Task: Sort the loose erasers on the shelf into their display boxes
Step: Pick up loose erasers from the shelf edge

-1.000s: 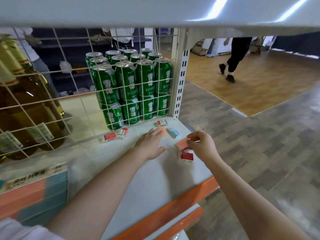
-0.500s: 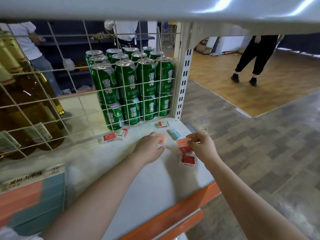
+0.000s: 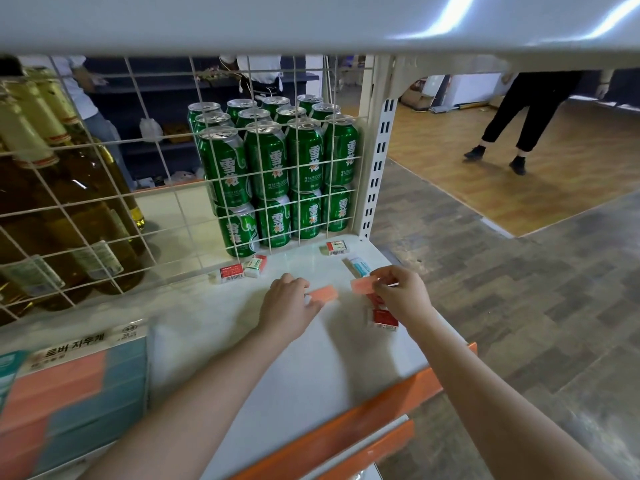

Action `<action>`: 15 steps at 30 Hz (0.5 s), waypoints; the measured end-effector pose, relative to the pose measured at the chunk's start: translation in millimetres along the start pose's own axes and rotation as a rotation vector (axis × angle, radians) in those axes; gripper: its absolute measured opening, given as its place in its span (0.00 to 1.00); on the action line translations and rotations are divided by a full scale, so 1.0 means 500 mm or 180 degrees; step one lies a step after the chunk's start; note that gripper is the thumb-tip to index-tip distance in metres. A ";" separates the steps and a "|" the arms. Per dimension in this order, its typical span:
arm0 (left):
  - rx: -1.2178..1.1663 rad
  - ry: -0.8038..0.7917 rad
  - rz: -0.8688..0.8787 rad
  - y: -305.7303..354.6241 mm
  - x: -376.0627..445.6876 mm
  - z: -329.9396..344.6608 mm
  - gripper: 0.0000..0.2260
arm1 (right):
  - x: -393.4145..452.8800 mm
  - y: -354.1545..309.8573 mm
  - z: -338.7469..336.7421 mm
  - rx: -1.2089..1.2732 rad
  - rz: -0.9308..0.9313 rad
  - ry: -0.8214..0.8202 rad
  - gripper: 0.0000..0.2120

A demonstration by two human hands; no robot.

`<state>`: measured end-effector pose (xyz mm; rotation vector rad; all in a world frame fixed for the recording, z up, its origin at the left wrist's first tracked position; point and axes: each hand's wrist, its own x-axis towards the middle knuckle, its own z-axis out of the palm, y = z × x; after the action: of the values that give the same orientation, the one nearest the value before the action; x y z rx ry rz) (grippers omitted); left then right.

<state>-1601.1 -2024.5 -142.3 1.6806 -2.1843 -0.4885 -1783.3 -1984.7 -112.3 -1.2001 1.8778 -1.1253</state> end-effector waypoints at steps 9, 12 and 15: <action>-0.0275 -0.0034 -0.0143 0.014 0.000 -0.012 0.08 | -0.020 0.001 -0.001 0.0045 0.0019 -0.0010 0.13; -0.0544 0.0015 -0.0181 0.022 -0.007 -0.008 0.04 | -0.031 0.001 -0.006 0.0038 -0.0044 -0.0010 0.10; -0.0972 0.0037 -0.0199 0.033 -0.015 -0.013 0.08 | -0.036 0.003 -0.008 0.0030 -0.0076 0.0027 0.11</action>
<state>-1610.5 -2013.4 -129.3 1.5825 -1.9367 -0.7831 -1780.2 -1966.4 -110.8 -1.2173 1.8670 -1.1527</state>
